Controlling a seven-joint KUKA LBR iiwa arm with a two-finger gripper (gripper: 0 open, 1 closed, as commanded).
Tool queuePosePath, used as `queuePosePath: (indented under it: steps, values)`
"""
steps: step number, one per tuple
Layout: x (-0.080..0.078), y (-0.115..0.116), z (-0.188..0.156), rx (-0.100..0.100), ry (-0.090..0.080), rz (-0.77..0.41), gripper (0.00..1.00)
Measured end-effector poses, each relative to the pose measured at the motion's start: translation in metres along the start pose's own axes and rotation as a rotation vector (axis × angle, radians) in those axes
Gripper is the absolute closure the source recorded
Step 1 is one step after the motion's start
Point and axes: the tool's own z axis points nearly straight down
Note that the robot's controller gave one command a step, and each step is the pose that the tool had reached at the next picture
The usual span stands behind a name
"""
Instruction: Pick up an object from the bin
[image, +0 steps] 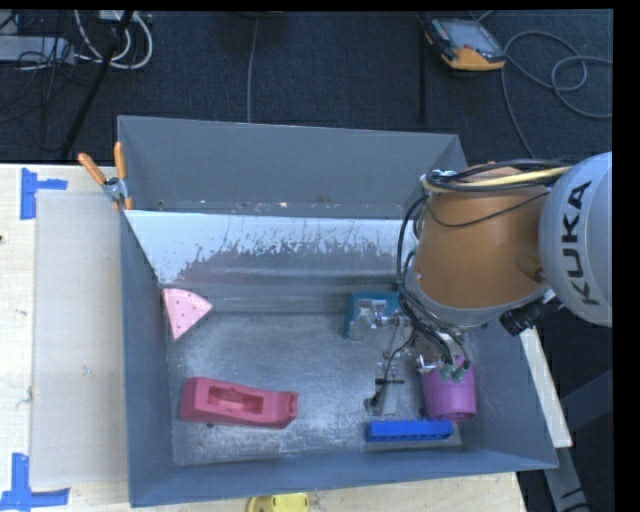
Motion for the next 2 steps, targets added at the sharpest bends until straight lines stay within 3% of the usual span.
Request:
queuePosePath:
  steps: [1, 2]
  values:
    - [-0.001, 0.000, -0.004, 0.000, -0.009, 0.002, 0.00]
    - [0.008, -0.040, 0.074, 0.000, -0.013, -0.027, 0.00]
